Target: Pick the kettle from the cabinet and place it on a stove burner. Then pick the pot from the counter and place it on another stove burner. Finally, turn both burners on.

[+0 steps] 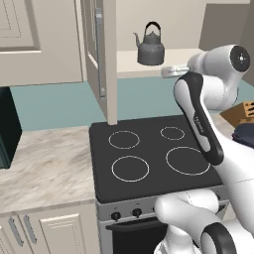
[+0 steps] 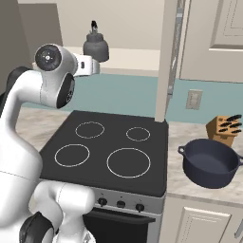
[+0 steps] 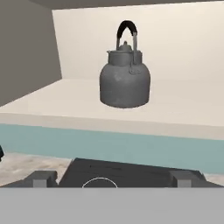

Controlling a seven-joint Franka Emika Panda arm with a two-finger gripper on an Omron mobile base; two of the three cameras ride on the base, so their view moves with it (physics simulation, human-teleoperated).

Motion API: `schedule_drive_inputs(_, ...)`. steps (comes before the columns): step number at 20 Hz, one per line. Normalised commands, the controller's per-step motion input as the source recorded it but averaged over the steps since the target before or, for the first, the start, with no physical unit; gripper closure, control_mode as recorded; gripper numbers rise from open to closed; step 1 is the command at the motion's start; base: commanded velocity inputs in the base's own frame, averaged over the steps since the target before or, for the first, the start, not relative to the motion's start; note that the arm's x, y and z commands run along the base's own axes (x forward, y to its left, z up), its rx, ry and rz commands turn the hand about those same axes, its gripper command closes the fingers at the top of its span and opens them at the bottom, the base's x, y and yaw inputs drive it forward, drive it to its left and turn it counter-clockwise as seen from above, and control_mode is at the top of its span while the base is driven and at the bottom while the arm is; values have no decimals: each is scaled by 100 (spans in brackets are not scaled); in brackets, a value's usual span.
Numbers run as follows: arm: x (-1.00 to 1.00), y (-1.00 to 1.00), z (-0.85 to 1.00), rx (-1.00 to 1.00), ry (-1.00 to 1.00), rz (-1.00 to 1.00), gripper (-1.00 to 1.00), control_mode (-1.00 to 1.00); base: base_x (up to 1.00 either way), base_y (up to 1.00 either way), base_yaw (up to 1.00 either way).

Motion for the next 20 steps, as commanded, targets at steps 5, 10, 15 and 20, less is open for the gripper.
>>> schedule_drive_inputs(5,0,0,36,0,-17,0,-100,-100,0,0,0)
schedule_drive_inputs(10,0,0,34,0,-13,0,-100,-100,0,0,0)
schedule_drive_inputs(15,1,0,26,0,-9,0,-100,-100,0,0,0)
schedule_drive_inputs(20,0,0,22,0,-8,0,-100,-100,0,0,0)
